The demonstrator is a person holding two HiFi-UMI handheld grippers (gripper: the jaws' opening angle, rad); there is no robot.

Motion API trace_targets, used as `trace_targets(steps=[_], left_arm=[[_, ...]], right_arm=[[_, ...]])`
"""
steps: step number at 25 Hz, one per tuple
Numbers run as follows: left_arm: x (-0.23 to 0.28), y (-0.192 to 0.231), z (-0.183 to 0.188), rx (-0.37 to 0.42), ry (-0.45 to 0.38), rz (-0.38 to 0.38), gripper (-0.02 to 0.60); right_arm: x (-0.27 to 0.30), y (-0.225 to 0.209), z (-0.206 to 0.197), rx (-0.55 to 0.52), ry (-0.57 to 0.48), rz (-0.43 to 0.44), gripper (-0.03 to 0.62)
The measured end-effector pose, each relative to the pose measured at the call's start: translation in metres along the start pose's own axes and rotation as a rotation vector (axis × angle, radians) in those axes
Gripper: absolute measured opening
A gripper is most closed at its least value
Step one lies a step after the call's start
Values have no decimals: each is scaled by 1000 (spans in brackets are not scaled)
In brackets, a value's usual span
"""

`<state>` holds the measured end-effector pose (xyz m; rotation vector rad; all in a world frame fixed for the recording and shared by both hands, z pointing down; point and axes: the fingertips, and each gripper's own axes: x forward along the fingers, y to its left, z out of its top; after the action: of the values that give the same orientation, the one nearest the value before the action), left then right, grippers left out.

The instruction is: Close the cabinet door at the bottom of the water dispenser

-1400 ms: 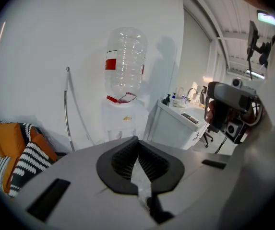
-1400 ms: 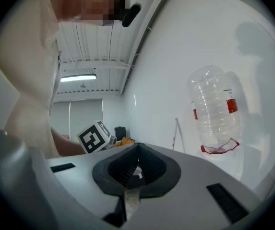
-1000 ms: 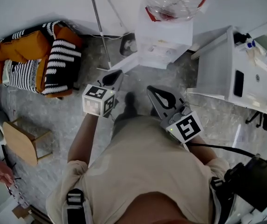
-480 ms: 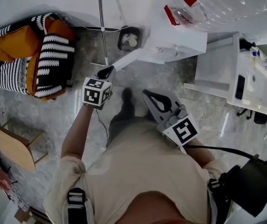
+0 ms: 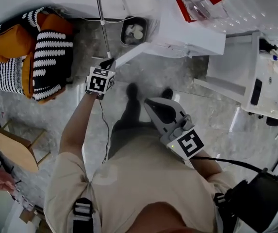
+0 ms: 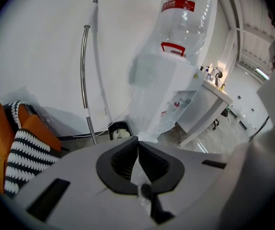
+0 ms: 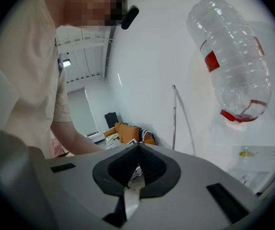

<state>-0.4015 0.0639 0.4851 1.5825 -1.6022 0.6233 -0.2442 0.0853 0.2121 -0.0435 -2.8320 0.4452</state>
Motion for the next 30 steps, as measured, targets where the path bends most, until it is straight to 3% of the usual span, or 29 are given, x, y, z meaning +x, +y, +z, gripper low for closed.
trace_targets(steps=[10,18,24,25,27,28,30], left_arm=[[76,8,-89,39,209,22,-8],[123,24,-137,88,301,7,-9],[168,46,-156,99,319,20,-8],[174,49,-164,104,343,20,8],[186,54,-182,113,412,12,170],[191,57,-191,121,447,13,206],[201,64,-204,139,490,32,221]], right_arm=[[-4,-23,-67,121,42,5,14],[11,-24,-105,181,72,1,14],[21,-32,-147,253,112,22,14],[21,-32,-153,256,123,24,14],[22,-31,-165,265,145,31,14],[22,-31,-169,268,155,33,14],[21,-32,-179,276,174,33,14]])
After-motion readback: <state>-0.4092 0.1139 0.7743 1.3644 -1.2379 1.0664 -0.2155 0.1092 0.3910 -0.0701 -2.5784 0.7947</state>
